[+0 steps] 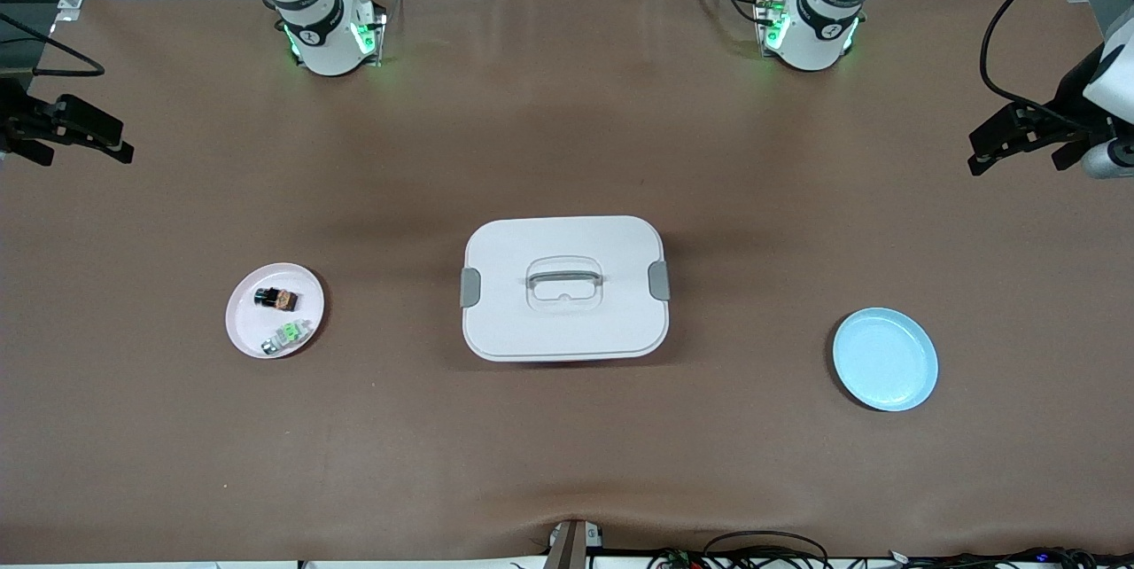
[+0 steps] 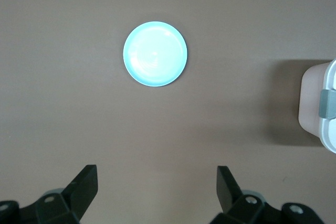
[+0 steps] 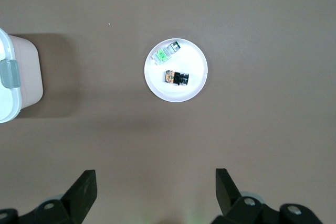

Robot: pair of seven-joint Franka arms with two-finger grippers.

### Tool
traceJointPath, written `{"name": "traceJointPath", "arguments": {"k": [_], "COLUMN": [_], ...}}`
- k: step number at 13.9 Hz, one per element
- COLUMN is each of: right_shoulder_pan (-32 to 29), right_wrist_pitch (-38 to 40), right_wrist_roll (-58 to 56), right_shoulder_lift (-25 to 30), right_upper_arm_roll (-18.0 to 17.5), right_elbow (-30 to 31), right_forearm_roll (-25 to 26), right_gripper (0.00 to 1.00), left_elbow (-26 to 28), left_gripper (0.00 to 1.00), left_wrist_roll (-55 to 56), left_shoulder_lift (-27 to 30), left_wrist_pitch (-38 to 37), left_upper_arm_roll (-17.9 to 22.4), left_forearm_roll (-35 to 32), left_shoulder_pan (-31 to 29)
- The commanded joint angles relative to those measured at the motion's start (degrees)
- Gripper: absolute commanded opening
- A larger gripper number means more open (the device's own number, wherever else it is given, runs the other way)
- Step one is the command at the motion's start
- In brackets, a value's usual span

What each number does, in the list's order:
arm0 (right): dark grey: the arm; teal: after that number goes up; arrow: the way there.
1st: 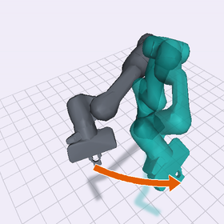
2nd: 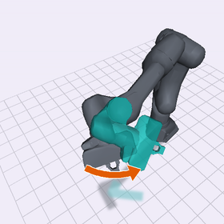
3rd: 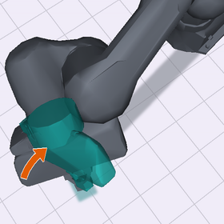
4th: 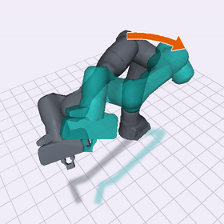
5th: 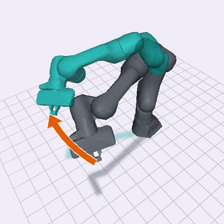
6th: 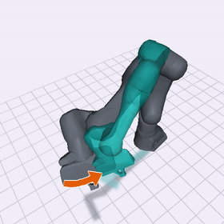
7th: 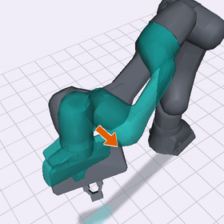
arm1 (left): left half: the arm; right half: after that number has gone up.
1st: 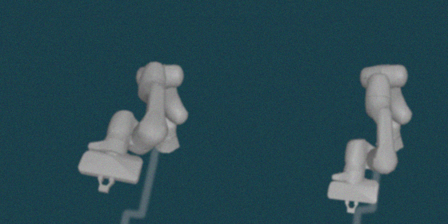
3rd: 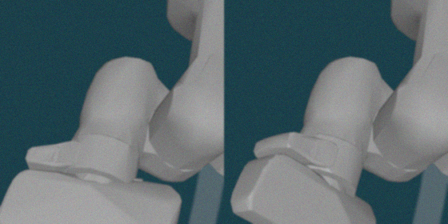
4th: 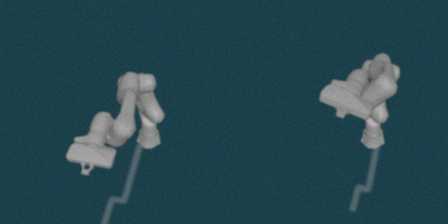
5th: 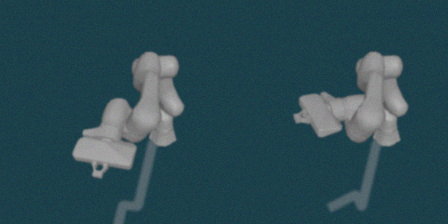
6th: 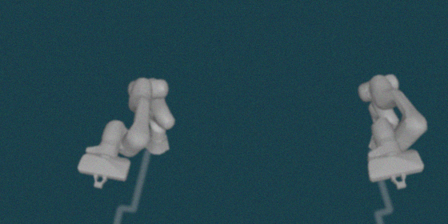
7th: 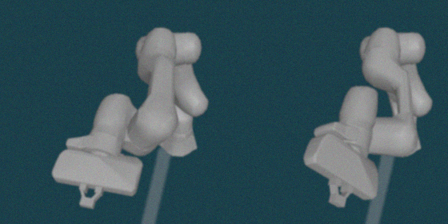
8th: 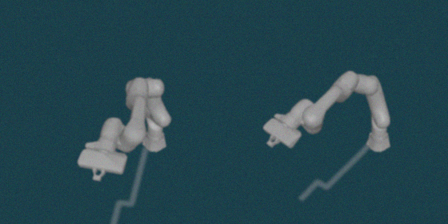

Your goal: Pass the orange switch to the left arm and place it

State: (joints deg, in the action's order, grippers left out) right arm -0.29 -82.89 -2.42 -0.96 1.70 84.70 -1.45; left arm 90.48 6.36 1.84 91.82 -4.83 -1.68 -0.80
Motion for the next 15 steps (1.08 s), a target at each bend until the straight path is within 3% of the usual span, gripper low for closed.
{"name": "traceJointPath", "arguments": {"k": [1,15], "right_shoulder_pan": [-1.03,-1.38], "right_wrist_pitch": [-0.78,-1.75], "right_wrist_roll": [-0.57,0.22], "right_shoulder_lift": [1.41,-0.09], "right_upper_arm_roll": [-1.0,-0.74], "right_elbow": [1.34,-0.59], "right_forearm_roll": [0.66,1.36], "right_gripper": [1.0,1.0], "left_elbow": [-1.01,-0.83], "left_gripper": [1.0,1.0], "left_wrist_roll": [-0.74,-0.21], "left_shoulder_lift": [-0.09,-0.09], "left_wrist_pitch": [-1.21,-2.17], "left_upper_arm_roll": [0.08,0.35], "left_forearm_roll": [0.01,0.01], "left_shoulder_pan": [-0.25,-0.08]}}
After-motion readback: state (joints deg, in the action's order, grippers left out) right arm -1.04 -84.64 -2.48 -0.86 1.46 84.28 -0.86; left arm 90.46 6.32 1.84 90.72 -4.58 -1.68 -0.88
